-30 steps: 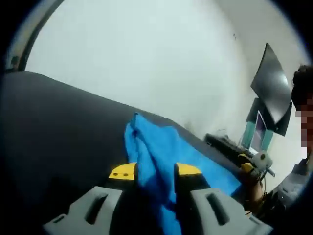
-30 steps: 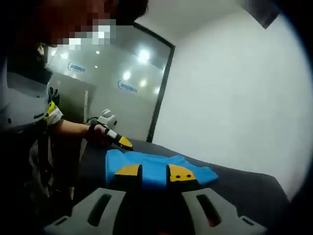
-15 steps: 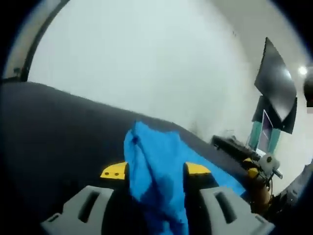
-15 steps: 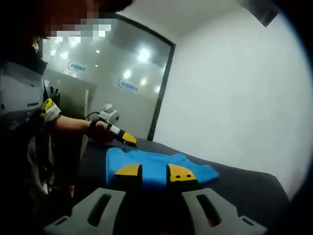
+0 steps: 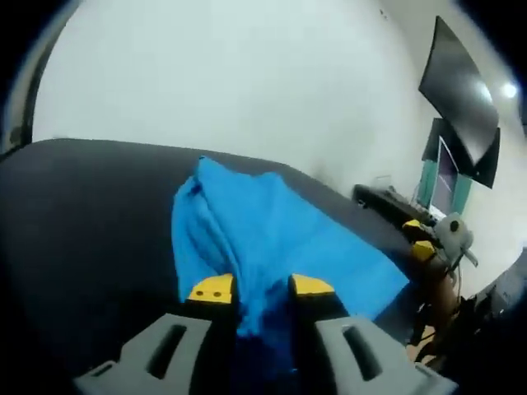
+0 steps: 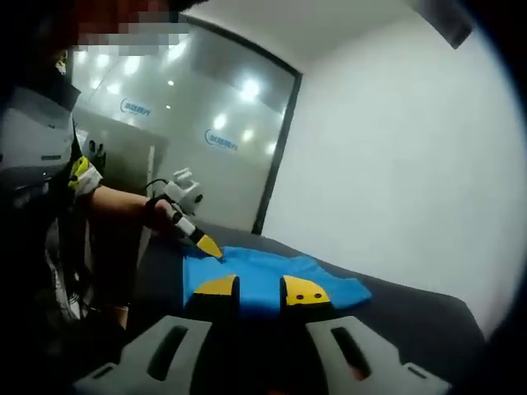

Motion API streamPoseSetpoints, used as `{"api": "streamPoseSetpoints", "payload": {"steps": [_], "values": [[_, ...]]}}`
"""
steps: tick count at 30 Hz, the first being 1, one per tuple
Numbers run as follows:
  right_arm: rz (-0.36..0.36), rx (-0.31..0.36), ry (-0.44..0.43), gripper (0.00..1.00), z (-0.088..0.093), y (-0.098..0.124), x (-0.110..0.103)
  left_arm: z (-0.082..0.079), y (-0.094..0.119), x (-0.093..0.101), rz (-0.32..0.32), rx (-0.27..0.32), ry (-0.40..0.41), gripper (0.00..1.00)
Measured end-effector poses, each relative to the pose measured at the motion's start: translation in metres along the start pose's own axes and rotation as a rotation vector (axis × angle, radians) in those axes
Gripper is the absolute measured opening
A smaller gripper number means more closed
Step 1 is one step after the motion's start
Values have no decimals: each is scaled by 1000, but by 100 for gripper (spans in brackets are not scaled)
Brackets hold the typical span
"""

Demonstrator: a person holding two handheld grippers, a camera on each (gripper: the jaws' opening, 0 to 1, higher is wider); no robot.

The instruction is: Spread out the cloth and fold it

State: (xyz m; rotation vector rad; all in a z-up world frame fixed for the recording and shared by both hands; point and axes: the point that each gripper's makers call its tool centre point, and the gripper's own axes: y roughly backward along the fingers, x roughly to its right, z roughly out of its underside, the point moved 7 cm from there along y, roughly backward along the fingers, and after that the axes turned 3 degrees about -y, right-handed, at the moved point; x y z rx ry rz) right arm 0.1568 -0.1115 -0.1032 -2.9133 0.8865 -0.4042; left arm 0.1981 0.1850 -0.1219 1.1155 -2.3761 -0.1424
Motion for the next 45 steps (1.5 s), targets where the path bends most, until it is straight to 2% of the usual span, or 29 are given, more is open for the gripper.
{"api": "streamPoseSetpoints", "payload": {"steps": [2,4,5,6,8,9,10,11,12,13,14,16,17,20,23,24,26,28,30,32,33,35,37,38,39,40,41,42,45], "values": [[0,-8,5,17,1,0,0,-4,3,4,108,-9,228,8],[-1,-13,10,17,2,0,0,-16,9,-3,222,70,414,8],[0,-14,13,17,2,0,-1,-18,10,-11,231,81,462,8],[1,-14,15,17,2,0,-1,-15,11,-23,189,65,467,8],[3,-15,16,17,2,0,0,-5,16,-48,31,17,365,8],[3,-15,15,17,2,0,0,3,19,-59,-46,-37,332,8],[4,-14,15,17,2,0,0,10,23,-62,-78,-82,354,8],[4,-15,15,17,2,0,0,3,25,-57,-12,-1,398,8],[4,-16,16,17,2,0,0,7,29,-56,-41,-58,401,8],[4,-18,19,17,2,0,0,10,32,-57,-72,-85,351,8],[4,-19,19,17,2,0,0,7,36,-54,-94,-57,188,8],[4,-19,22,18,2,0,0,8,44,-50,-160,-74,-16,10],[4,-19,21,18,2,0,0,8,52,-46,-202,-57,-158,12],[1,-41,25,18,5,-2,-1,3,66,-31,-114,8,-360,14],[-3,-109,44,18,12,-5,-3,-1,70,-13,18,77,-628,35],[-4,-131,50,18,15,-6,-4,2,72,-12,59,70,-636,39],[-10,-144,27,18,16,-9,-5,5,74,-11,134,62,-614,39],[-9,-177,15,20,17,-12,-7,2,76,-11,197,117,-699,39],[-13,-235,107,19,17,-14,-15,1,77,-12,236,157,-751,39],[-70,-344,205,20,21,-15,-33,11,76,-16,242,60,-709,39],[-107,-370,250,20,22,-16,-44,17,75,-18,255,20,-709,36],[-162,-349,324,15,18,-19,-62,26,71,-21,251,31,-743,34],[-192,-340,290,18,16,-22,-72,37,66,-27,248,27,-756,34],[-177,-341,287,19,16,-25,-72,39,65,-33,241,46,-725,34],[-153,-340,308,20,15,-27,-69,32,64,-32,226,124,-692,34],[-141,-332,342,21,14,-29,-67,30,68,-37,144,107,-802,33],[-132,-332,358,21,13,-30,-66,31,69,-36,168,121,-811,33],[-133,-331,360,22,12,-31,-65,34,70,-35,185,128,-768,32],[-146,-340,311,23,15,-34,-66,33,72,-35,180,137,-784,32]]}}
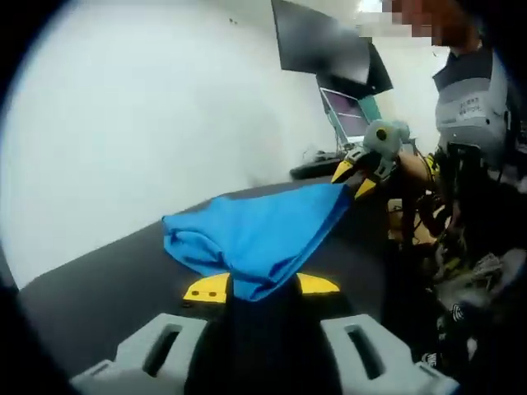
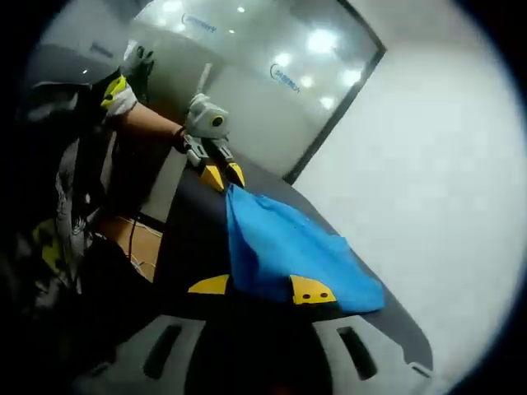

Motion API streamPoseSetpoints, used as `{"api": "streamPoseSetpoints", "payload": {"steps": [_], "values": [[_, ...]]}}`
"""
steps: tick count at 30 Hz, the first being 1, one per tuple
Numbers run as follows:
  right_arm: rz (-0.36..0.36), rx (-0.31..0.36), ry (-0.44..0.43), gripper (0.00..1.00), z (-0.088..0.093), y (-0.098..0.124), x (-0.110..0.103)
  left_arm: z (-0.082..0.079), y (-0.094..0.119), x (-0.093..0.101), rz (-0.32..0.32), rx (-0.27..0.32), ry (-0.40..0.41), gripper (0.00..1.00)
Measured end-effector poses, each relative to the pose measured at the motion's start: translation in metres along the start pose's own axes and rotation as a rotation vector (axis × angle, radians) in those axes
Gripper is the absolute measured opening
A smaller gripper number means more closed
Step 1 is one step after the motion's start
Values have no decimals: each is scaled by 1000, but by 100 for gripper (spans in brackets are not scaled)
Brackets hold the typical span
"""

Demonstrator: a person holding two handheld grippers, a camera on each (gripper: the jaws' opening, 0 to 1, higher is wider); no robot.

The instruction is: Spread out the cloth and fold it

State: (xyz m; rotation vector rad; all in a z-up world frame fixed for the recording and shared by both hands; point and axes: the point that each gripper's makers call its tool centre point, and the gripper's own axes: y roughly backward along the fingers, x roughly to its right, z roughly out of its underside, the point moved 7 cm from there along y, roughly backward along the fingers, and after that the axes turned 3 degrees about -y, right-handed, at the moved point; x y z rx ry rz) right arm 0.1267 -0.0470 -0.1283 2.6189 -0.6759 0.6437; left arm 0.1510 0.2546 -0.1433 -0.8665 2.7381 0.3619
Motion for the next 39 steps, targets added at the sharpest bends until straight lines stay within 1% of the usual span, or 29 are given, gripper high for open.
{"api": "streamPoseSetpoints", "payload": {"steps": [1,2,3,4,5,6,7,8,9,11,12,13,14,15,17,18,19,20,22,25,30,32,33,34,35,36,37,38,39], "values": [[-2,-8,-8,23,2,-2,-1,0,0,0,-2,1,-2,32],[-2,-37,-28,19,7,-5,-2,0,1,-1,-6,2,-5,32],[25,-19,-104,14,8,-7,-1,0,1,-1,-11,4,-10,32],[26,-42,-129,11,12,-8,-1,0,1,-1,-17,5,-15,33],[30,-28,-163,8,12,-8,0,-1,0,-1,-19,6,-26,33],[22,-34,-157,4,13,-7,1,-2,1,-2,-36,3,-54,34],[31,-56,-134,0,14,-7,2,-6,2,-6,-65,-2,-132,35],[28,-60,-129,0,14,-8,2,-10,2,-7,-73,-16,-204,36],[23,-59,-128,0,13,-8,2,-13,3,-5,-57,-56,-264,36],[17,-63,-127,0,13,-9,3,-20,3,2,31,-175,-453,36],[15,-63,-125,0,12,-9,3,-24,2,4,61,-213,-550,35],[30,-52,-128,0,10,-9,6,-27,1,8,91,-248,-608,35],[55,-8,-175,0,5,-9,8,-27,0,9,102,-275,-650,33],[50,23,-223,0,1,-8,10,-28,-3,9,103,-298,-680,32],[54,70,-278,0,-8,-6,17,-24,-10,9,114,-299,-690,27],[56,84,-303,0,-11,-5,21,-22,-14,8,117,-304,-726,26],[67,109,-338,0,-14,-5,27,-23,-18,7,96,-288,-758,26],[65,124,-359,0,-17,-5,30,-23,-21,8,91,-290,-791,26],[71,138,-399,0,-21,-5,37,-24,-26,11,98,-301,-864,25],[83,139,-395,0,-27,-6,47,-23,-26,15,108,-320,-866,21],[116,155,-378,0,-43,-11,66,-24,-26,14,100,-330,-881,21],[116,165,-369,0,-47,-11,67,-21,-23,8,99,-332,-864,20],[116,168,-365,0,-47,-11,67,-21,-24,7,88,-339,-832,18],[117,169,-363,0,-46,-11,66,-17,-24,5,65,-364,-789,13],[118,169,-362,0,-45,-10,65,-13,-25,5,63,-396,-819,7],[117,167,-362,0,-42,-10,63,-14,-26,6,61,-385,-906,6],[116,161,-365,0,-40,-8,62,-17,-26,5,14,-363,-920,2],[118,160,-369,0,-37,-5,60,-19,-25,5,-14,-352,-871,0],[118,160,-372,0,-35,-2,59,-23,-25,6,-35,-342,-792,0]]}}
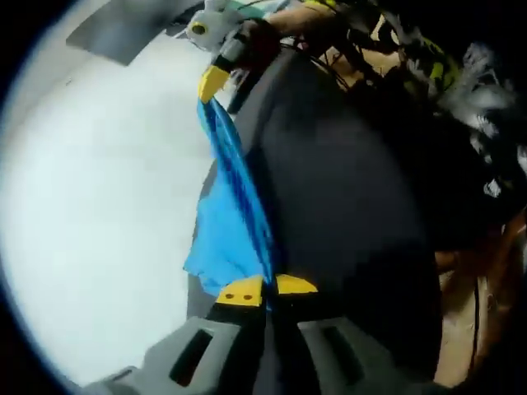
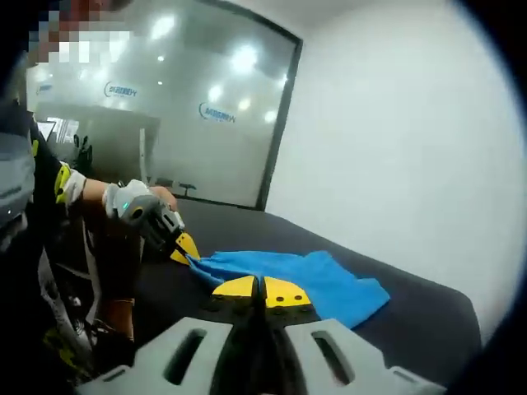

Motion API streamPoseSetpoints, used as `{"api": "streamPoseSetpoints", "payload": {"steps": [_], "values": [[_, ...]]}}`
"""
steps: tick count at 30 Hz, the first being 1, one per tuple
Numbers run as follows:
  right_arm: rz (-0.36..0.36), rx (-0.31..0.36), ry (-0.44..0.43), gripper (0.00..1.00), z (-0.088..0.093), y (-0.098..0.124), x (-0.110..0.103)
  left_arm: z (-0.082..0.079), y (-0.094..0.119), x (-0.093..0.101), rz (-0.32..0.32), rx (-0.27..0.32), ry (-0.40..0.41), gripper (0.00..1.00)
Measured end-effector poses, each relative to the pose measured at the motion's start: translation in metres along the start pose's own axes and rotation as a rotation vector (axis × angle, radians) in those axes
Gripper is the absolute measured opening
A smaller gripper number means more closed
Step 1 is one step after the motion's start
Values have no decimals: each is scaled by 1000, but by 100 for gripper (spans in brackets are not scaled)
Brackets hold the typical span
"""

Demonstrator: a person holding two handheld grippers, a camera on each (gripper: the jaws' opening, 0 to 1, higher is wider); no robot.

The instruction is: Spread out the cloth and fold it

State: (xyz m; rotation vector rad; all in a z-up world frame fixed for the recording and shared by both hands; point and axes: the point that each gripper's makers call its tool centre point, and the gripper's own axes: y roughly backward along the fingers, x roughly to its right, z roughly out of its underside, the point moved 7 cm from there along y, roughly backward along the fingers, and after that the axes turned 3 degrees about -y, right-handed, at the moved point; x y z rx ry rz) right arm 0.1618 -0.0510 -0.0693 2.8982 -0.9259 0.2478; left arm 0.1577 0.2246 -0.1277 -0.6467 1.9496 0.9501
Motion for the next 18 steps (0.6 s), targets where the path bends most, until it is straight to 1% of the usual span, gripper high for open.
{"api": "streamPoseSetpoints", "payload": {"steps": [1,2,4,5,6,7,8,11,14,16,18], "values": [[2,-1,-2,0,1,4,0,-2,2,-5,-24,-8,78,0],[6,2,-4,0,1,9,0,-5,4,-10,-42,-1,146,0],[18,10,-10,0,1,17,1,-10,9,-20,-92,23,223,0],[25,13,-10,0,1,22,2,-12,12,-24,-111,35,246,0],[37,19,-9,0,1,26,3,-19,13,-28,-132,41,255,0],[46,22,-9,0,1,30,3,-23,15,-30,-130,48,259,0],[59,27,-8,0,1,35,4,-28,16,-31,-128,50,284,0],[88,42,-3,0,0,50,3,-45,20,-33,-118,58,293,0],[120,57,20,0,-2,64,1,-63,25,-32,-105,59,270,0],[130,68,27,0,-5,76,-2,-76,32,-34,-95,73,272,0],[141,93,27,0,-10,89,-6,-89,41,-37,-90,92,279,0]]}}
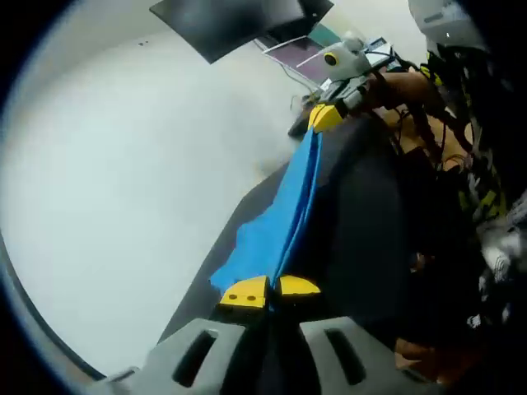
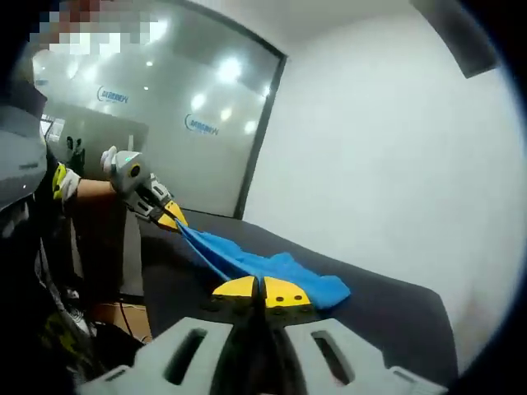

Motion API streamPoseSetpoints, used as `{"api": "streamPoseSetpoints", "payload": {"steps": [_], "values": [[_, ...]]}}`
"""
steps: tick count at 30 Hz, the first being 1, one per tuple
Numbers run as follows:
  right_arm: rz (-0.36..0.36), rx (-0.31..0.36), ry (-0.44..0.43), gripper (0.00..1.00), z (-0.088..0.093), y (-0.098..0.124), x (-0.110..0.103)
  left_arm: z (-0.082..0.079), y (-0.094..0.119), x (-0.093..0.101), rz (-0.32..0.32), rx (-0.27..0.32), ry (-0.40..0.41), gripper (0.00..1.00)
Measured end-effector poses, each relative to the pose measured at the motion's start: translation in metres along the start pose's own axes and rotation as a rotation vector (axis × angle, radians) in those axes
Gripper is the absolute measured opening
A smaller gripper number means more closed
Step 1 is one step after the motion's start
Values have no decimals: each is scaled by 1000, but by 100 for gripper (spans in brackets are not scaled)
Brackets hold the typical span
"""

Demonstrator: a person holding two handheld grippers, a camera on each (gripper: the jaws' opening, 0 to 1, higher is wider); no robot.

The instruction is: Spread out the cloth and fold it

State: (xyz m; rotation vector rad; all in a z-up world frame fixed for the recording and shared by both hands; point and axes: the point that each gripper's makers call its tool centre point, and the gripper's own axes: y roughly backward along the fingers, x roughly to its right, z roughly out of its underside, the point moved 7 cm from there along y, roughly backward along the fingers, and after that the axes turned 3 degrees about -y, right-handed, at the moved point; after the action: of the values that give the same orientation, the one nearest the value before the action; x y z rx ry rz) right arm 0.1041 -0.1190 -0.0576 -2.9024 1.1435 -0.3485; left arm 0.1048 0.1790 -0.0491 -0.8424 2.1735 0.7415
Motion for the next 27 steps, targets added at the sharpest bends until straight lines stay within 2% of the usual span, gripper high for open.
{"api": "streamPoseSetpoints", "payload": {"steps": [3,5,7,10,12,14,16,18,20,24,27], "values": [[-14,23,25,0,-13,20,-9,-20,12,-2,7,22,10,0],[-25,27,33,0,-21,31,-15,-32,21,-1,47,36,91,0],[-38,42,30,0,-32,45,-22,-41,31,3,73,49,106,0],[-46,72,48,0,-41,60,-32,-45,39,12,93,45,108,0],[-36,66,76,0,-38,57,-32,-44,37,17,103,24,100,0],[-3,58,105,0,-34,47,-23,-42,28,12,85,11,93,0],[24,23,52,0,-28,31,-8,-37,10,1,75,-12,94,0],[59,11,0,0,-25,15,8,-27,-7,-10,98,-48,161,0],[118,-12,15,0,-22,-2,25,-16,-27,-27,97,-66,206,0],[205,-60,82,0,-12,-40,54,6,-69,-59,100,-96,229,0],[248,-118,85,0,2,-68,75,25,-98,-70,125,-149,272,0]]}}
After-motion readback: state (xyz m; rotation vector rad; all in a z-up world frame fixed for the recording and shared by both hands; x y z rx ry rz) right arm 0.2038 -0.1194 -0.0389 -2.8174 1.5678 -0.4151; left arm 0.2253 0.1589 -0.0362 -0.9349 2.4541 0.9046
